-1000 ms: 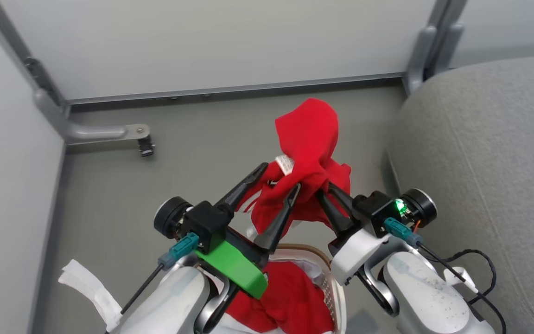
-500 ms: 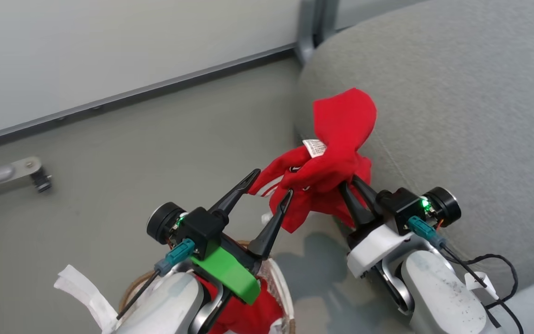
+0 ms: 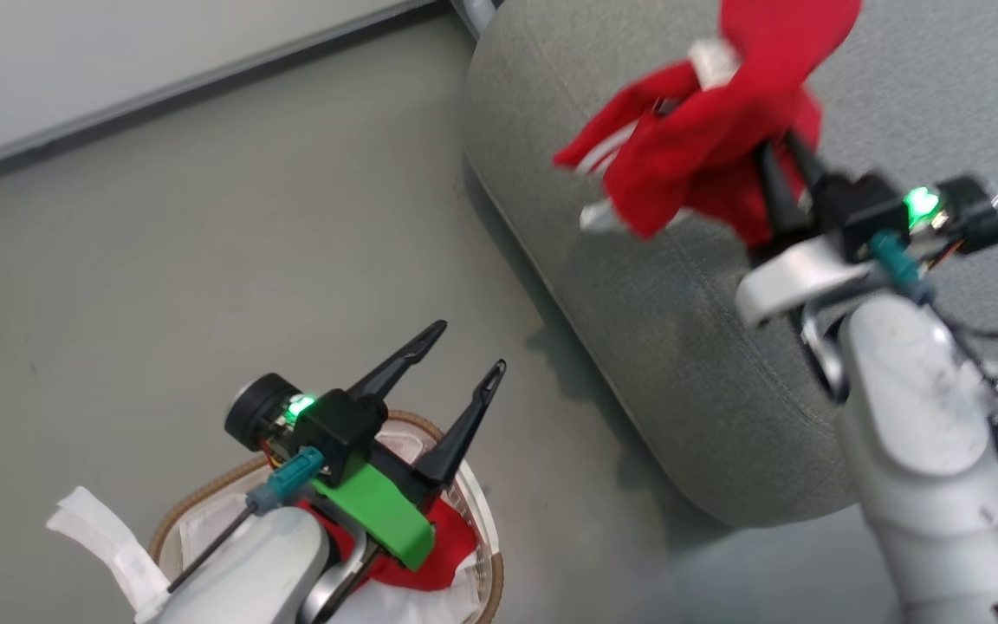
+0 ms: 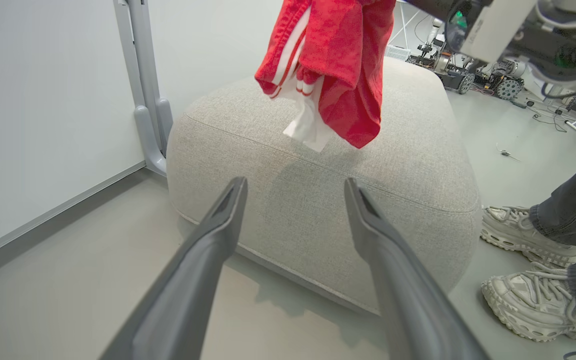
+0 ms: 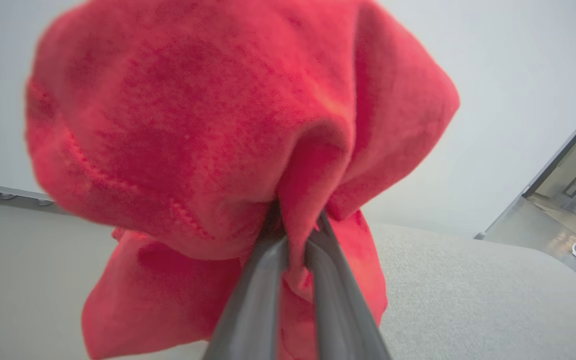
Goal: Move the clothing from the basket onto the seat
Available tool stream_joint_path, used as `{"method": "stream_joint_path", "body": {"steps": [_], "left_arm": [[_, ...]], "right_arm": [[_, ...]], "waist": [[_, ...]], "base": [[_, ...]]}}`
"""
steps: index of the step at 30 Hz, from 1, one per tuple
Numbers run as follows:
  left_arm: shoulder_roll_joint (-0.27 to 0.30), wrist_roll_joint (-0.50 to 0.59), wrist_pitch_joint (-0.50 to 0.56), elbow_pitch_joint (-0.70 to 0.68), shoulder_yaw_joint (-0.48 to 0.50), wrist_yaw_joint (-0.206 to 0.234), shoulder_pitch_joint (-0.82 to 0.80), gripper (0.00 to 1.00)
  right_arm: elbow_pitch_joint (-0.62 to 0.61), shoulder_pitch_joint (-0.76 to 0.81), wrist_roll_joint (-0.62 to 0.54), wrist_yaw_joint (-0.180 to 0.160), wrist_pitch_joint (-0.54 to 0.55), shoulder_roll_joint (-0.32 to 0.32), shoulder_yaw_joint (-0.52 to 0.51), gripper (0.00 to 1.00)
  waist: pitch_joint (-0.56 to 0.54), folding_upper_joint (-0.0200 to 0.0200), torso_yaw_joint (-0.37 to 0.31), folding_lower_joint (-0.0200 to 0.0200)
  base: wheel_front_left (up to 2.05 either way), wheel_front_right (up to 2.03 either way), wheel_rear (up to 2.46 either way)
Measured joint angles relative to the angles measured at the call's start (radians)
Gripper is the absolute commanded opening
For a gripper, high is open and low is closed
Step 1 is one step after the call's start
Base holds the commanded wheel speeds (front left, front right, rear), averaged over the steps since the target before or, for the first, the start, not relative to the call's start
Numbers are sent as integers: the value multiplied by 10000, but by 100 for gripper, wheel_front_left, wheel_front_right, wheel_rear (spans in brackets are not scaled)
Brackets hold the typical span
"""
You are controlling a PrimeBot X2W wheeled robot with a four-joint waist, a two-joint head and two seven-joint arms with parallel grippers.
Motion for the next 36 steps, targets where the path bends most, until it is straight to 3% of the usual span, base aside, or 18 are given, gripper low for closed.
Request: {"method": "stream_joint_path", "body": {"steps": [10,16,23,28,30,31,36], "left_arm": [[1005,-132,2,-581,-238,0,-574,100],[1346,-265,2,-876,-13,0,-707,100],[1427,-372,2,-955,4,0,-902,100],[1407,-485,2,-867,-12,0,-1049,100],[1398,-545,2,-807,38,0,-1059,100],[1398,-558,2,-750,48,0,-1073,100],[1306,-596,2,-324,347,0,-1073,100]], "right_arm": [[1009,-3249,-2228,0,148,-949,-1848,0],[840,-4645,-3590,0,1476,-1898,-3363,0],[493,-4508,-4096,0,2656,-2146,-4686,0],[472,-3931,-4272,0,3196,-1835,-5726,0],[430,-3734,-4305,0,3114,-1590,-6050,45],[433,-3606,-4383,0,3018,-1511,-6123,100],[625,-3155,-4399,0,2240,-1166,-6613,100]], "waist": [[1671,0,610,1],[2756,0,1317,2],[3634,0,2097,2],[4037,0,2630,1],[4120,0,2786,1],[4145,0,2849,1],[3992,-1,2926,1]], "base": [[0,0,0],[0,0,0],[0,0,0],[0,0,0],[0,0,0],[0,0,0],[0,0,0]]}}
